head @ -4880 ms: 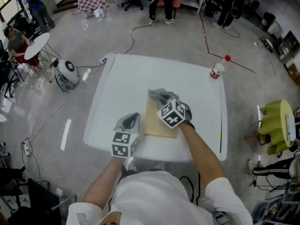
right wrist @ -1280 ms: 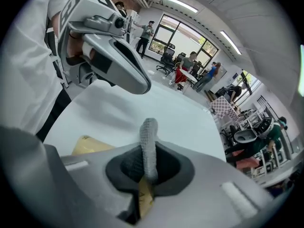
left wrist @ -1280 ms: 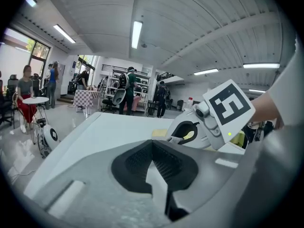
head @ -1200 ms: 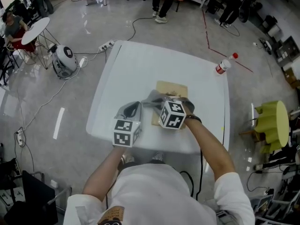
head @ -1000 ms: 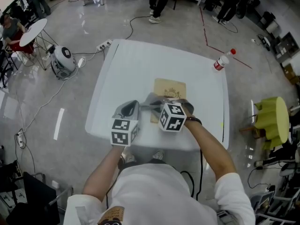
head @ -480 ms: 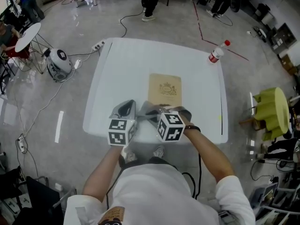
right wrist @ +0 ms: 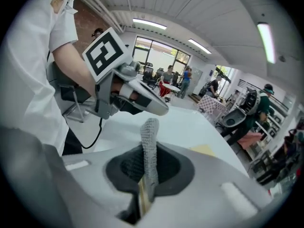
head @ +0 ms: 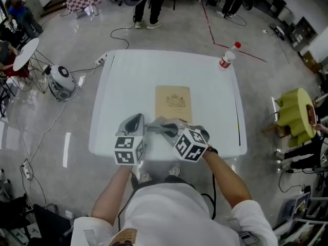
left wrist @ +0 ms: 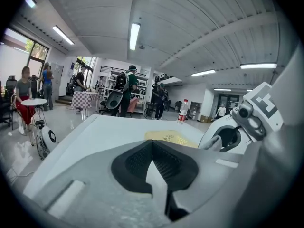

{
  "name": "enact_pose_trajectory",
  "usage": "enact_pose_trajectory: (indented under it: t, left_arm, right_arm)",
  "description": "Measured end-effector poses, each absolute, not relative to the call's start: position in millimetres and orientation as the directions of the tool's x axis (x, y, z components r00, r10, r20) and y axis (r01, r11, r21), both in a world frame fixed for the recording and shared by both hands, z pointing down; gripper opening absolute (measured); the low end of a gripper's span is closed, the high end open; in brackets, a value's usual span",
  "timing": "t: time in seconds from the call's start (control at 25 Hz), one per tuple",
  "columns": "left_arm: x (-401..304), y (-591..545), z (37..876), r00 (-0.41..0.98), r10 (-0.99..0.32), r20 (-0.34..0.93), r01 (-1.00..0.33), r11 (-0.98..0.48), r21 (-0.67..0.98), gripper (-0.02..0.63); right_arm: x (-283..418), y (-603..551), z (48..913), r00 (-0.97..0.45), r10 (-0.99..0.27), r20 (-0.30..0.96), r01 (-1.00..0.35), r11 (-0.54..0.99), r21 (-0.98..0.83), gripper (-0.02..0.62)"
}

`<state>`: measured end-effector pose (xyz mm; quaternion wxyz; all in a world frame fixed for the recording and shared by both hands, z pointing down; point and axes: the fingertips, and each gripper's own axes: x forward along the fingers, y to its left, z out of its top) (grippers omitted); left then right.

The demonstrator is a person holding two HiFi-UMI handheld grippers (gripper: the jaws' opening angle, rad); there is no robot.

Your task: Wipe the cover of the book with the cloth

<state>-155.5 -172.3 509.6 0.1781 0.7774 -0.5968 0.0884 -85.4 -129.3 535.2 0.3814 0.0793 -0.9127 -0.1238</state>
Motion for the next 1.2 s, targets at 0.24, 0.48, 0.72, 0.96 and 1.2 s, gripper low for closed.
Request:
enact_pose_trajectory:
  t: [0.24,0.48,0.72,0.96,1.2]
  left_arm:
    - [-141,-181,497,0.287,-0.897,0.335,-0.956,-0.245,0.165,0.006]
    - [-116,-194,480,0.319,-0.894,0.315,-0.947,-0.285,0.152,0.006]
    - [-98,-203,463,0.332,-0.896,0.293,-0.943,-0.305,0.137,0.006]
    - [-96,-207,458,0.320,-0.902,0.289,-0.947,-0.293,0.133,0.006]
    - [-95,-211,454,0.307,-0.908,0.286,-0.951,-0.285,0.116,0.006]
  right_arm:
    - [-53,-161,497,-0.730,-0.392,0.560,-0.285,0.919,0.272,0.009]
    - [-3,-190,458,-0.714,-0.570,0.407,-0.537,0.819,0.204,0.009]
    - [53,-212,428,-0.624,-0.725,0.294,-0.726,0.676,0.125,0.009]
    - [86,-226,416,-0.576,-0.786,0.223,-0.799,0.599,0.049,0.009]
    - [89,-232,414,-0.582,-0.788,0.204,-0.803,0.596,0.011,0.009]
